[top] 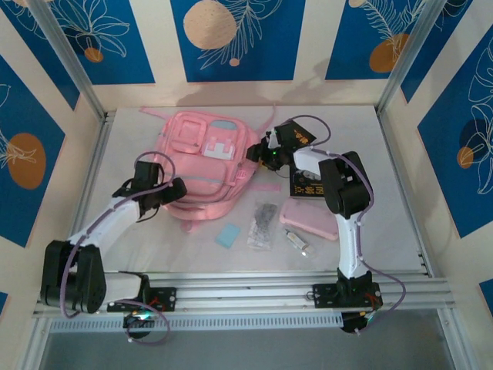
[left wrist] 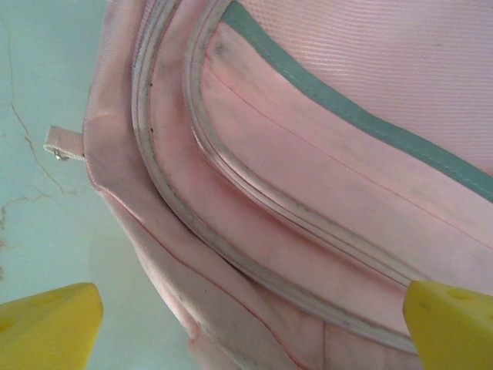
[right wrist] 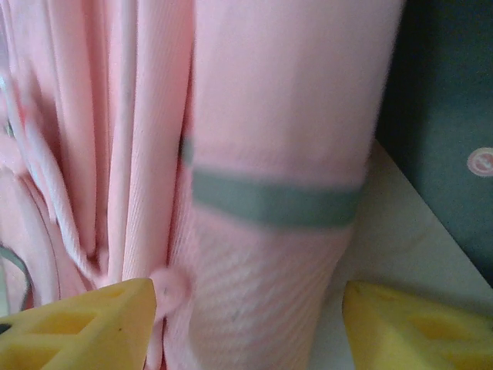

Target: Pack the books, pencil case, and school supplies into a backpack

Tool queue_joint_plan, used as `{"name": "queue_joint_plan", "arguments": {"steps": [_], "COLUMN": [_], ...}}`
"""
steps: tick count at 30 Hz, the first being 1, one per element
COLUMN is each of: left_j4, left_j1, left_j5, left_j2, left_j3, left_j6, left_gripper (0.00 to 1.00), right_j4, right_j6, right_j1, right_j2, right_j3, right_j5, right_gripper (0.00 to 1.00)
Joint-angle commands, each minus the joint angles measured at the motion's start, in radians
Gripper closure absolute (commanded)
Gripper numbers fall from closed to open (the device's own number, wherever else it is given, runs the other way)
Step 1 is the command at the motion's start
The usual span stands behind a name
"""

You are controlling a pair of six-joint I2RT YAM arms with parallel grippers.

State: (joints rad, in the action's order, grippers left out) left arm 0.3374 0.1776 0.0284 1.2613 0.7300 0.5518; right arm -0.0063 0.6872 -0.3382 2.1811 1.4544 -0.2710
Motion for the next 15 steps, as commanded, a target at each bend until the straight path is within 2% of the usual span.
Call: {"name": "queue_joint_plan", "arguments": {"steps": [1,2,4,5,6,11,15], "left_j4": [0.01,-0.003,-0.041,-0.073,-0.102,-0.24,-0.287], "left_j1": [0.008,0.01,0.015,0.019,0.023,0.033,0.036], "left_j5": [-0.036,-0.045,-0.067,-0.071,-0.071,-0.04,-0.014], "left_j2": [-0.022,-0.013,0.018,0.042,0.068,0.264,0.439], "left_j3": [-0.043,-0.051,-0.061,-0.068,-0.072,-0.014,0.137], "left_j6": [0.044,0.054,0.076,0.089,0.1,0.124,0.087], "left_gripper": [0.0,0.0,0.0,0.0,0.0,0.0,0.0], "right_j4": [0.065,0.064,0.082,0.096,0.106,0.184,0.179], "right_j6": [0.077,0.083,0.1,0.108,0.117,0.162,0.183], "right_j1": [0.019,0.018,0.015,0.013,0.014,0.012,-0.023], "right_j2": [0.065,0.078,0.076,0.061,0.042,-0.14,-0.282], "right_j3": [0.087,0.105,0.097,0.076,0.05,-0.169,-0.292], "right_j5": [-0.098,-0.122,-0.151,-0.157,-0.158,-0.188,-0.206], "right_gripper": [0.4,0.51,0.83,0.94,1.0,1.0,1.0]}}
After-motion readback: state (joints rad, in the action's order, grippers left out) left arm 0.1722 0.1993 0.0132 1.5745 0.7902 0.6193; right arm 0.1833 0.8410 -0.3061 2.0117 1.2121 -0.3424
